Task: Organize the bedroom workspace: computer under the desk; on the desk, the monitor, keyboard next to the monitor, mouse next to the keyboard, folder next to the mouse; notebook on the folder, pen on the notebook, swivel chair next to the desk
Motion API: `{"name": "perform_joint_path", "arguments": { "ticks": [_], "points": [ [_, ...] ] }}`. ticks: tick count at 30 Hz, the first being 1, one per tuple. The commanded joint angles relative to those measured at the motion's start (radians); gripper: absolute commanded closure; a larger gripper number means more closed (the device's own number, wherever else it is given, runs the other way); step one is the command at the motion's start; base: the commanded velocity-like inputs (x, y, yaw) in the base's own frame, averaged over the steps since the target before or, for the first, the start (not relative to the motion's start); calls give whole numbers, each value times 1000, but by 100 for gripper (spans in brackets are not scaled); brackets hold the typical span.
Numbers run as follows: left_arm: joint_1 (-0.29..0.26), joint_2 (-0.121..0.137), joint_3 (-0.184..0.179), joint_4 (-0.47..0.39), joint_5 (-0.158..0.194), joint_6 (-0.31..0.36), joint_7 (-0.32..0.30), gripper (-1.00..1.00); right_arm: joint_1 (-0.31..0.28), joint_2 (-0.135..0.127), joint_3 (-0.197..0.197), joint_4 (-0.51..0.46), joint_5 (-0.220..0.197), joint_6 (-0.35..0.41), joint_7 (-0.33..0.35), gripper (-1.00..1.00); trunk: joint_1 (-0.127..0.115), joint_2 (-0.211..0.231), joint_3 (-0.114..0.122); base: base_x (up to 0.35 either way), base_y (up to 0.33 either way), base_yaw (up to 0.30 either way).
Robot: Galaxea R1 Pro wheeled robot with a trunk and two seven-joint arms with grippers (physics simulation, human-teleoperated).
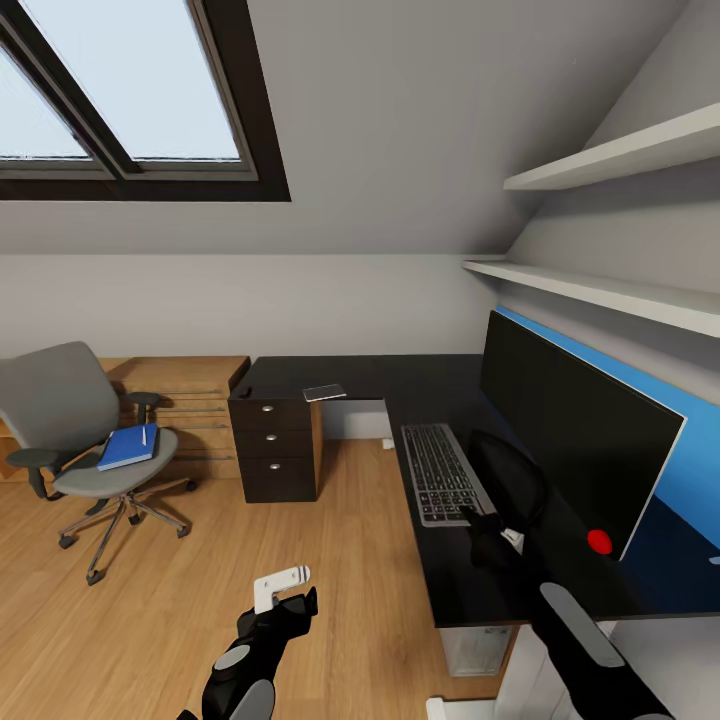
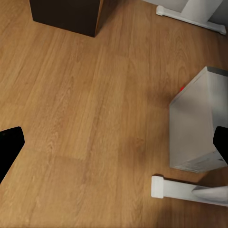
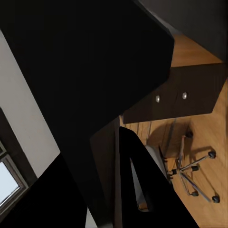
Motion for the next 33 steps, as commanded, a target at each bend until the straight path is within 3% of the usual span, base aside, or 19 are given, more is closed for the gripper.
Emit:
{"name": "perform_joint_path", "arguments": {
  "ticks": [1, 33],
  "points": [
    [-1, 1, -2, -1, 5, 3, 8, -100, -1, 0, 2, 3, -11, 0, 7, 100, 0, -1, -1, 0, 0, 0],
    [-1, 1, -1, -1, 4, 2, 8, -100, -1, 1, 2, 9, -11, 1, 25, 100, 0, -1, -1, 4, -27, 0]
  ]
}}
